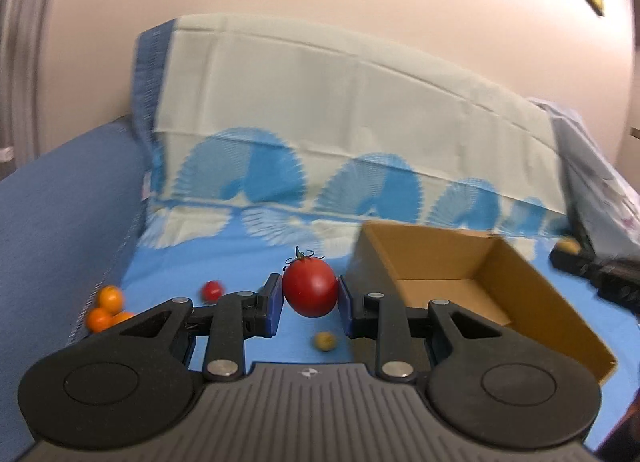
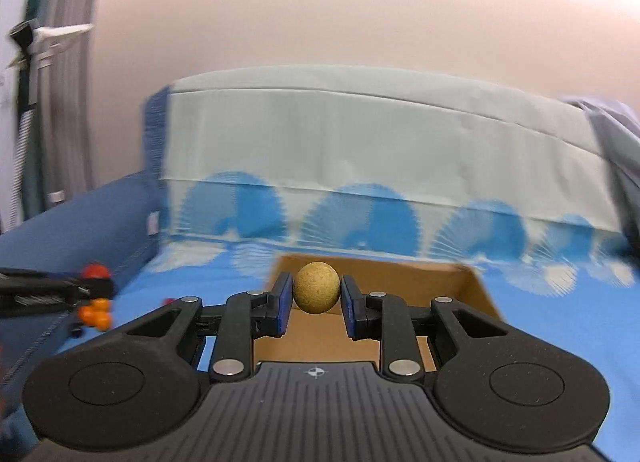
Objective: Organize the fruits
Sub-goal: 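Carry the held tomato and yellow-green fruit over the cardboard box with both grippers, then open both grippers to drop the tomato and yellow-green fruit into the box, then move both open grippers back toward the remaining fruit, then grasp another yellow-green fruit with the right gripper while the left gripper grasps an orange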
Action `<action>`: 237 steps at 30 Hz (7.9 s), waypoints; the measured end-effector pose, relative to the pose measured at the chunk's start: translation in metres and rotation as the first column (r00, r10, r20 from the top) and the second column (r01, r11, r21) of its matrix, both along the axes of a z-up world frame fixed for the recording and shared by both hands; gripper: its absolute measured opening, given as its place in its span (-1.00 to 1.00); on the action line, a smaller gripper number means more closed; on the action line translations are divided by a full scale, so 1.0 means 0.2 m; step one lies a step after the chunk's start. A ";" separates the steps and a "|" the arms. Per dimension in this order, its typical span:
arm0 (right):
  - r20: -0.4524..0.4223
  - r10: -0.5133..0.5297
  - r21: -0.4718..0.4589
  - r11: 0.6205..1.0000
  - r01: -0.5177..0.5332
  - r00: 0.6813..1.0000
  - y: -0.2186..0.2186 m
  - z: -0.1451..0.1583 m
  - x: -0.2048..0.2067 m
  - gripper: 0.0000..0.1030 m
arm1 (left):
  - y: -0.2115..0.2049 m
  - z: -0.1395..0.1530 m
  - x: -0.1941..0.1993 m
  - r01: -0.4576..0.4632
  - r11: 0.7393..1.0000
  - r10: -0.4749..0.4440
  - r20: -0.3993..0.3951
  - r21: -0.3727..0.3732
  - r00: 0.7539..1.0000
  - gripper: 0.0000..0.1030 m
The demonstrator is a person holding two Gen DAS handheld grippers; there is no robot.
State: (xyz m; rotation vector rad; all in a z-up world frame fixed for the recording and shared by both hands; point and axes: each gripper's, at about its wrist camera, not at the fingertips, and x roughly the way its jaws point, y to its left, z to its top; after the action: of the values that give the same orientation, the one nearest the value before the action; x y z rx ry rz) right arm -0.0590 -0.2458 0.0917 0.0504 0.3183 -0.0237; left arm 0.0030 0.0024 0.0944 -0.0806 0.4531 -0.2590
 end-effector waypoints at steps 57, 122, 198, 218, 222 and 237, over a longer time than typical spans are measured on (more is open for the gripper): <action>-0.069 -0.192 -0.065 0.980 0.188 0.979 -0.35 -0.11 -0.01 -0.48 | -0.61 -0.26 -0.13 0.392 0.917 -0.391 -0.026 0.076 0.920 -0.37; -0.016 -0.178 -0.031 0.984 0.177 0.984 -0.14 -0.07 0.01 0.11 | -0.23 -0.01 0.01 0.164 0.966 -0.196 0.154 0.201 0.968 -0.22; -0.271 -0.095 -0.042 0.995 0.086 0.958 0.94 -0.79 0.83 -0.47 | 0.85 -0.55 0.84 -0.585 0.811 0.493 -0.540 0.000 0.682 -0.04; -0.408 0.193 -0.008 0.977 -0.215 0.892 0.88 -0.52 0.42 -0.47 | 0.67 -0.48 0.74 -0.454 0.889 0.416 -0.518 0.059 0.748 -0.28; -0.435 0.198 -0.005 0.975 -0.222 0.878 0.87 -0.52 0.32 -0.47 | 0.58 -0.41 0.65 -0.388 0.920 0.363 -0.499 0.058 0.787 -0.28; -0.557 0.223 0.018 0.966 -0.257 0.800 0.86 -0.69 0.28 -0.46 | 0.32 -0.45 0.47 -0.092 0.986 0.155 -0.577 0.137 0.802 -0.28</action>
State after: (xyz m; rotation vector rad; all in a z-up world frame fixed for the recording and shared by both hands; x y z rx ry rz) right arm -0.0031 -0.0746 -0.0456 -0.0595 0.9115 0.2114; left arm 0.0976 0.0665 0.0050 -0.0896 1.0795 -0.0732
